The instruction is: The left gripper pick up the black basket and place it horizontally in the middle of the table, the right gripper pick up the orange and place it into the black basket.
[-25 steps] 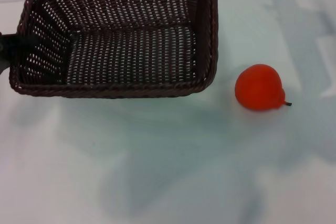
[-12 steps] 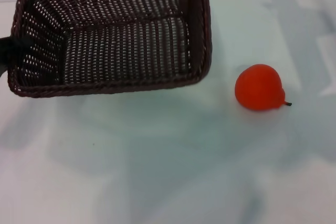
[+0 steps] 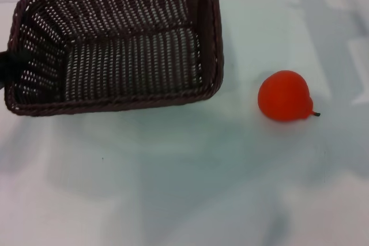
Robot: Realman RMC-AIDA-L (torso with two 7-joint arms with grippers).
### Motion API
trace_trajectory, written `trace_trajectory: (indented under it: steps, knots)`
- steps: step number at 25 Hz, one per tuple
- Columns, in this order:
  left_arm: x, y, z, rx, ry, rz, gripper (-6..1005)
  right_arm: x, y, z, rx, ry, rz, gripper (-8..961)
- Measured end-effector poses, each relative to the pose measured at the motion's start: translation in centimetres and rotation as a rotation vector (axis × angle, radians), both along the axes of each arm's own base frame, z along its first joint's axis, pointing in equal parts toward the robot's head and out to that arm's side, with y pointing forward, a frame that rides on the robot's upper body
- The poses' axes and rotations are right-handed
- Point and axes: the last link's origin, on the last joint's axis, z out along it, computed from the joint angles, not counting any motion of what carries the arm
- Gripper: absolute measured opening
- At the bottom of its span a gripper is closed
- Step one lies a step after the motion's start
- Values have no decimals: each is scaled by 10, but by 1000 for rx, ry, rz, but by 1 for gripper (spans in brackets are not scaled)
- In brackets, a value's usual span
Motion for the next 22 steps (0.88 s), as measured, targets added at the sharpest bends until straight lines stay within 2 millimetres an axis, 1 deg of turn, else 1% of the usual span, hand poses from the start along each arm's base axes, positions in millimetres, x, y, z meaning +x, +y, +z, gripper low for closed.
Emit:
trace_trajectory:
  steps: [6, 14, 22]
  knots:
    - [-4, -4, -1, -2, 13, 6, 175, 0, 1, 3, 5, 0, 5, 946]
    - [-11, -9, -6, -4, 22, 21, 175, -10, 3, -5, -30, 0, 45, 946]
    - [-16, -14, -11, -17, 6, 38, 176, -13, 3, -9, -49, 15, 65, 945]
